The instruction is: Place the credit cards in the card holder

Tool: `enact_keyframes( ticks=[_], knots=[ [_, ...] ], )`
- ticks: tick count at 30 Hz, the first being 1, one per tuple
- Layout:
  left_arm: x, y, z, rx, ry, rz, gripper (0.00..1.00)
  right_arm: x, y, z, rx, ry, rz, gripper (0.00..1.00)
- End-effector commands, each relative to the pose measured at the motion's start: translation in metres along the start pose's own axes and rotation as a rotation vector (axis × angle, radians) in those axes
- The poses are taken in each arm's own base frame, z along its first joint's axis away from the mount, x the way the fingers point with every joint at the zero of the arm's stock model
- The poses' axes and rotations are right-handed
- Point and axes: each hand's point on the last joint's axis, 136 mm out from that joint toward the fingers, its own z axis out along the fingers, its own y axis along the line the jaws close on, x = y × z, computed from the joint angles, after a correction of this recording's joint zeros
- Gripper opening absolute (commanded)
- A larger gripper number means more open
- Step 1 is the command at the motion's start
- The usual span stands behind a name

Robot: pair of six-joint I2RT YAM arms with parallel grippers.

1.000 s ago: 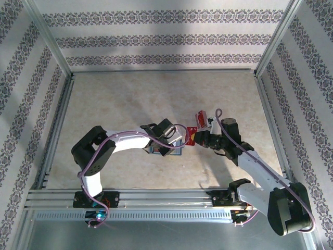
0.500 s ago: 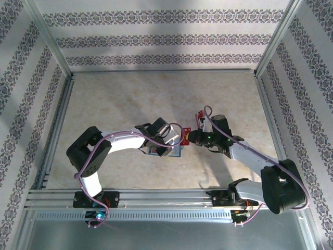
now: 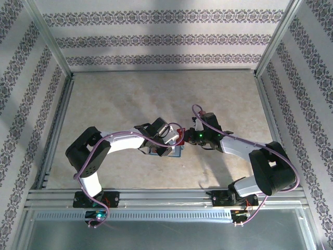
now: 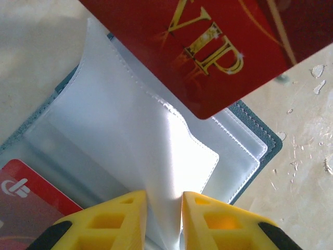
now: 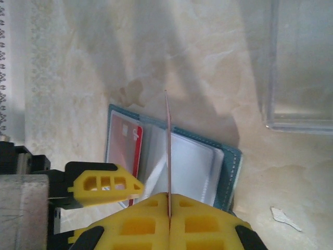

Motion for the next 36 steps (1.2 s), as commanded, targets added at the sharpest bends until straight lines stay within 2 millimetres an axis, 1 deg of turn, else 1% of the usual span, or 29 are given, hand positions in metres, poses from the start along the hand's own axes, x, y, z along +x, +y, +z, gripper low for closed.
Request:
enact_keyframes(
  ticks=[1, 6, 10, 14, 18, 21, 23, 26, 30, 33, 36],
  knots=[
    [-0.006, 0.002, -0.007, 0.006, -0.032, -0.019, 0.24, -0.002, -0.003, -0.004, 0.041, -0.017, -0.041, 0.0],
    [-0.007, 0.002, -0.007, 0.007, -0.034, -0.019, 0.24, 0.003, -0.004, 0.006, 0.023, 0.009, -0.025, 0.0],
    [-0.008, 0.001, -0.009, 0.012, -0.039, -0.017, 0.25, 0.009, 0.006, 0.015, -0.004, 0.038, -0.044, 0.0],
    [-0.012, 0.0, -0.014, 0.005, -0.052, -0.011, 0.34, 0.016, 0.013, 0.023, -0.02, 0.08, -0.056, 0.0],
    [-0.021, -0.005, -0.031, 0.013, -0.072, -0.002, 0.45, 0.016, 0.017, 0.023, -0.035, 0.076, -0.053, 0.0],
    [-0.035, -0.01, -0.053, 0.034, -0.088, 0.011, 0.5, 0.017, 0.022, 0.02, -0.05, 0.071, -0.05, 0.0],
    [-0.043, -0.008, -0.068, 0.037, -0.098, 0.007, 0.52, 0.017, 0.026, 0.02, -0.063, 0.068, -0.046, 0.0],
    [-0.05, 0.001, -0.09, 0.038, -0.117, -0.003, 0.53, 0.017, 0.033, 0.022, -0.084, 0.068, -0.042, 0.0],
    [-0.05, 0.027, -0.115, 0.002, -0.145, -0.03, 0.53, 0.018, 0.045, 0.027, -0.096, 0.077, -0.056, 0.0],
    [-0.045, 0.049, -0.131, -0.041, -0.161, -0.071, 0.53, 0.021, 0.054, 0.034, -0.094, 0.095, -0.073, 0.0],
    [-0.032, 0.063, -0.139, -0.073, -0.124, -0.099, 0.53, 0.021, 0.06, 0.041, -0.094, 0.105, -0.082, 0.0]
  ],
)
